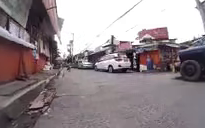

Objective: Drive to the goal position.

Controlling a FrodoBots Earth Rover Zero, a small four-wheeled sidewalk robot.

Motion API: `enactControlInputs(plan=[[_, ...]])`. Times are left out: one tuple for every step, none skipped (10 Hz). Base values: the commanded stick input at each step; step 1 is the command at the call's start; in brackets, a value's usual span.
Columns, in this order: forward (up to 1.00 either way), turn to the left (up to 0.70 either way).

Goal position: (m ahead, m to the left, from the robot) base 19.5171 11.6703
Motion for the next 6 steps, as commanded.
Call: enactControlInputs(plan=[[1.00, 0.27], [1.00, 0.27], [1.00, 0.05], [1.00, 0.00], [1.00, 0.00], [1.00, 0.00]])
